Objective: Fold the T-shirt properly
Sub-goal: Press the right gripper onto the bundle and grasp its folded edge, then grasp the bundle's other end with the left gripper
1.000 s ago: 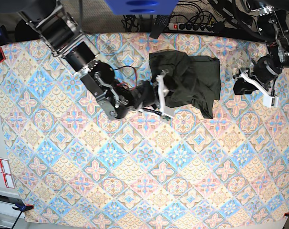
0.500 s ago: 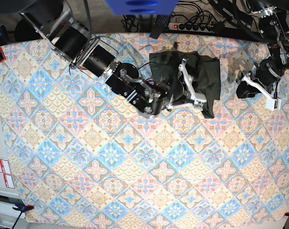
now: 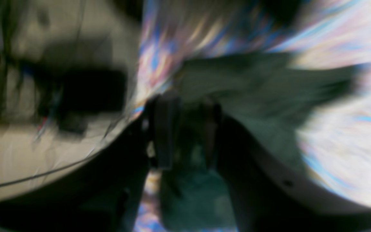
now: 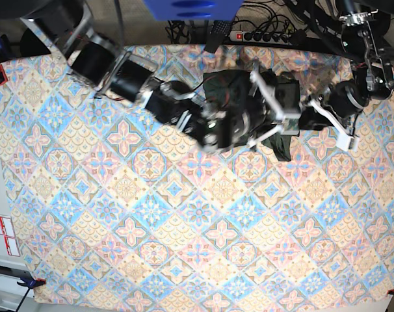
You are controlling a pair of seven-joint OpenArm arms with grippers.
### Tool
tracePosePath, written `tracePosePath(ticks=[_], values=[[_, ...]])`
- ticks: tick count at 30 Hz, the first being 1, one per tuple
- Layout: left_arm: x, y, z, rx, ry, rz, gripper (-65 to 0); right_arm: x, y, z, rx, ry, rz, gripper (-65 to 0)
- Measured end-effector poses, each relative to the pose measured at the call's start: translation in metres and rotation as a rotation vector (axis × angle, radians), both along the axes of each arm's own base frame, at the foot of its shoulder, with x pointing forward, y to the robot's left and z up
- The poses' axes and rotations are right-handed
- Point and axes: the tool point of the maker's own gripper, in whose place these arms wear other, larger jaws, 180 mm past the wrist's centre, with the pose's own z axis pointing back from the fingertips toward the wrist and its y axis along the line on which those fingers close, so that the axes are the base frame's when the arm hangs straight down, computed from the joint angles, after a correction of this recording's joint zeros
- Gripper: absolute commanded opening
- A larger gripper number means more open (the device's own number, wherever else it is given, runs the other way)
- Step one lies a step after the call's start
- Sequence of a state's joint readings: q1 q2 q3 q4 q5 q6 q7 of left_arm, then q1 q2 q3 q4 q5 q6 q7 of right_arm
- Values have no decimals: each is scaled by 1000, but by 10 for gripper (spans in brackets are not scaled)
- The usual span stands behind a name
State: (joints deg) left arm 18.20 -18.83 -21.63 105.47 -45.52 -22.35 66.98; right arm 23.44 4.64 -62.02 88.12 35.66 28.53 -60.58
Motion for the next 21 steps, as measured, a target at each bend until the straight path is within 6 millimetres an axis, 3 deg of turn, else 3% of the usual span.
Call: tracePosePath(ticks=[2, 5, 9, 14, 21], values=[[-8, -16, -3, 2, 17, -60, -470, 20, -33, -9, -48, -23, -95, -508], [-14, -41, -8, -36, 36, -120, -469, 20, -64, -22, -78, 19, -166, -508], [-22, -52, -10, -31, 49, -161, -469, 28, -78, -15, -30, 28, -232, -508], [-22, -63, -22, 24, 93, -167, -469, 33, -100, -24, -71, 30, -274, -508], [-24, -70, -34, 109, 130, -182, -469, 29, -100, -26, -65, 43, -275, -508]])
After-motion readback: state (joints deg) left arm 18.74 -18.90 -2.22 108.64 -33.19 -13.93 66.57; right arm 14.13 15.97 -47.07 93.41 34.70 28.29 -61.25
